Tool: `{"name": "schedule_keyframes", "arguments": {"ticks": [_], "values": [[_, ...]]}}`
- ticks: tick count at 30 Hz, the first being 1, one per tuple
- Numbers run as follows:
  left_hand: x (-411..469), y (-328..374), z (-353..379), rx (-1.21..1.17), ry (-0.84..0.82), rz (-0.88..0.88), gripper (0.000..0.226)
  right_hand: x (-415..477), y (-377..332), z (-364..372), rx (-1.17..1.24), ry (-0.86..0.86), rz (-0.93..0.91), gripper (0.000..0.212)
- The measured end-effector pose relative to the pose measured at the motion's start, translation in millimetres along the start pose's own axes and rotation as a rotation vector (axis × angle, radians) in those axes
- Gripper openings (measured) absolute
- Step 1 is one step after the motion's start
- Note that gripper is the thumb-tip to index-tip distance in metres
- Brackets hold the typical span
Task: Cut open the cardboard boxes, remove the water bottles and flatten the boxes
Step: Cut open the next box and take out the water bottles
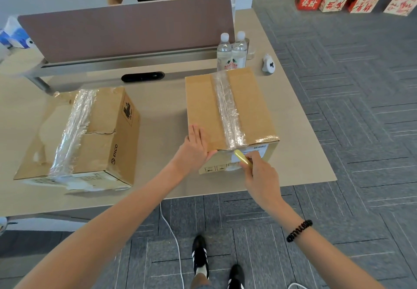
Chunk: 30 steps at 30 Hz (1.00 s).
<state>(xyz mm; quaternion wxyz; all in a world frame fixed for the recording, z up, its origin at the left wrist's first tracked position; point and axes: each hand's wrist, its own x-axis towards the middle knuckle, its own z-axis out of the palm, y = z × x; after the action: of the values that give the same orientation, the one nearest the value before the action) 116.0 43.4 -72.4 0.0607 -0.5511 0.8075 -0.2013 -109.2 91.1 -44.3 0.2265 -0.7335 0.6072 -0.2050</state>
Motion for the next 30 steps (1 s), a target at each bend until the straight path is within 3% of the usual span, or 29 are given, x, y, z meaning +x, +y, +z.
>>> {"name": "schedule_keyframes", "arguments": {"ticks": [16,30], "values": [[-2.6,2.1,-4.9,-0.003,0.007,0.027,0.088,6.3,11.4,-8.9,-0.057,0.069,-0.045,0.012],[-13.1,13.6,-12.5,-0.170,-0.086,-0.152,0.084,-2.2,21.1,-34.8,-0.085,0.114,-0.077,0.009]]}}
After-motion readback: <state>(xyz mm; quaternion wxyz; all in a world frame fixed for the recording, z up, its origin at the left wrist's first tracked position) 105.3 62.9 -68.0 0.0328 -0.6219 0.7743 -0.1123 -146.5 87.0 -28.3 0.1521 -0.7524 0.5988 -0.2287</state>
